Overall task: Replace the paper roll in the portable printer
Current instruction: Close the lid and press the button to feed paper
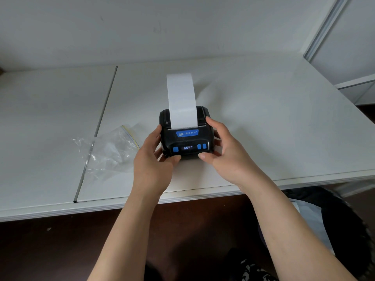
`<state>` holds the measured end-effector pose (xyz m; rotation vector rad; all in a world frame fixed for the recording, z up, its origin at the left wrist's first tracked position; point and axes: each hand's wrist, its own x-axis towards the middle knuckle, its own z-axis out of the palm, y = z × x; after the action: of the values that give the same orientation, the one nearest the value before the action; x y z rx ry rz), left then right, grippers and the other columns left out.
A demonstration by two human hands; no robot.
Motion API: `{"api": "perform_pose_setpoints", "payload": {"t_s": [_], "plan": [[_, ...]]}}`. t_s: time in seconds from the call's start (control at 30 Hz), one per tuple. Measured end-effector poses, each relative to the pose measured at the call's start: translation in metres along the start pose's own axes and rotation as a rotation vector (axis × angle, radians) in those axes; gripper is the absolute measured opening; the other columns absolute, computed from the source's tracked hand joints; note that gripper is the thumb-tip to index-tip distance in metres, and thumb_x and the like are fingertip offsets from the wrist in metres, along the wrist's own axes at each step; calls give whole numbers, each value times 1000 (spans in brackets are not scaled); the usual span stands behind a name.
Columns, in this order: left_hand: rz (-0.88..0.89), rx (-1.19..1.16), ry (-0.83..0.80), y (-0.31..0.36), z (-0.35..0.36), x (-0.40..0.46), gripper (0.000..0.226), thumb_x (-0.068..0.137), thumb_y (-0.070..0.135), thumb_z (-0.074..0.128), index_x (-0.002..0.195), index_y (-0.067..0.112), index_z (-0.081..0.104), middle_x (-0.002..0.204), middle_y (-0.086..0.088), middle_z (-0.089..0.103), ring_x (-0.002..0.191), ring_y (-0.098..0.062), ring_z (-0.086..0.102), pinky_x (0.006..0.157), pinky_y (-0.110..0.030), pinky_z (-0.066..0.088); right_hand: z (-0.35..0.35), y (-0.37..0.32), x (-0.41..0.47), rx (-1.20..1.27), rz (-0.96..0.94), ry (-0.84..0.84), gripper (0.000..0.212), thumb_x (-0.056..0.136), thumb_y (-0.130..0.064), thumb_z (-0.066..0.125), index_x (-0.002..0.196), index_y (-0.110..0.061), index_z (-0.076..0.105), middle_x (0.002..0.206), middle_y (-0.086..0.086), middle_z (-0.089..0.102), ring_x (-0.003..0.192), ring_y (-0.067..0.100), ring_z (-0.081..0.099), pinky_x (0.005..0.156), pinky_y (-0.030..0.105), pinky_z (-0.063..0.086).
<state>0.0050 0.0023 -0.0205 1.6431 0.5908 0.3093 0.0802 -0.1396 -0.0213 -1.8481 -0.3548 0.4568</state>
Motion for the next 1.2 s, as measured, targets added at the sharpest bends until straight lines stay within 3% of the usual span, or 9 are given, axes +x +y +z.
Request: {"api": "perform_pose_setpoints", "payload": {"t_s": [0.23, 0.43, 0.6, 0.77, 0.93, 1.0, 1.07, 1.13, 1.2], "plan": [[-1, 1, -2, 1, 0, 0, 76, 79, -10, 64, 140, 31, 42, 125, 15, 56, 114, -10, 58, 86, -14, 46, 0, 0, 0, -2, 3, -3, 80, 84, 3, 63, 142, -39, 29, 105, -34, 48, 94, -12, 57, 83, 11, 45], [-1, 4, -2, 1, 0, -1, 76, 79, -10, 64, 140, 30, 42, 129, 12, 56, 115, -11, 58, 91, -19, 46, 0, -1, 0, -6, 9, -1, 79, 83, 4, 63, 142, -38, 30, 108, -32, 48, 97, -10, 57, 90, 16, 43], [-9, 10, 4, 3, 0, -2, 75, 80, -10, 64, 139, 32, 42, 120, 18, 55, 113, -9, 57, 80, -10, 49, 0, -2, 0, -16, 27, -4, 80, 84, 3, 63, 143, -39, 29, 108, -31, 48, 99, -8, 57, 94, 18, 43], [-21, 9, 3, 5, 0, -2, 76, 80, -10, 64, 140, 31, 41, 122, 16, 55, 114, -9, 57, 81, -12, 47, 0, -4, -1, -38, 41, -8, 81, 84, 1, 63, 143, -40, 27, 109, -29, 49, 103, -2, 58, 93, 20, 44], [-30, 23, -1, 12, -1, -4, 80, 79, -9, 65, 143, 29, 36, 141, 7, 48, 116, -9, 55, 91, -20, 45, -3, -14, -3, -100, 42, -18, 79, 85, 1, 51, 144, -44, 23, 124, -12, 46, 108, 5, 52, 76, 11, 40], [-28, 33, 18, 17, -3, -4, 80, 79, -8, 66, 144, 28, 35, 146, 2, 43, 119, -11, 51, 98, -25, 43, -4, -20, -4, -119, 14, 33, 76, 84, 1, 47, 143, -43, 26, 121, -13, 43, 109, 4, 44, 78, 13, 41], [-3, 43, 57, 22, -6, -4, 74, 80, -9, 65, 141, 25, 40, 145, -1, 45, 126, -14, 49, 102, -27, 41, -2, -23, -4, -139, -20, 165, 72, 82, 1, 45, 141, -38, 33, 129, -7, 46, 125, 11, 40, 95, 24, 43], [56, 92, 107, 25, -12, -4, 62, 82, -10, 61, 136, 19, 48, 138, -2, 51, 124, -15, 52, 96, -19, 43, 3, -28, -4, -127, -81, 339, 65, 80, 2, 43, 136, -30, 44, 134, -1, 50, 130, 18, 39, 103, 31, 40], [118, 160, 194, 27, -20, -4, 50, 84, -12, 56, 127, 14, 57, 126, -1, 59, 114, -13, 59, 80, -6, 47, 8, -38, -7, -93, -159, 508, 57, 79, 6, 41, 125, -24, 57, 126, -1, 58, 119, 16, 48, 96, 27, 44]]}}
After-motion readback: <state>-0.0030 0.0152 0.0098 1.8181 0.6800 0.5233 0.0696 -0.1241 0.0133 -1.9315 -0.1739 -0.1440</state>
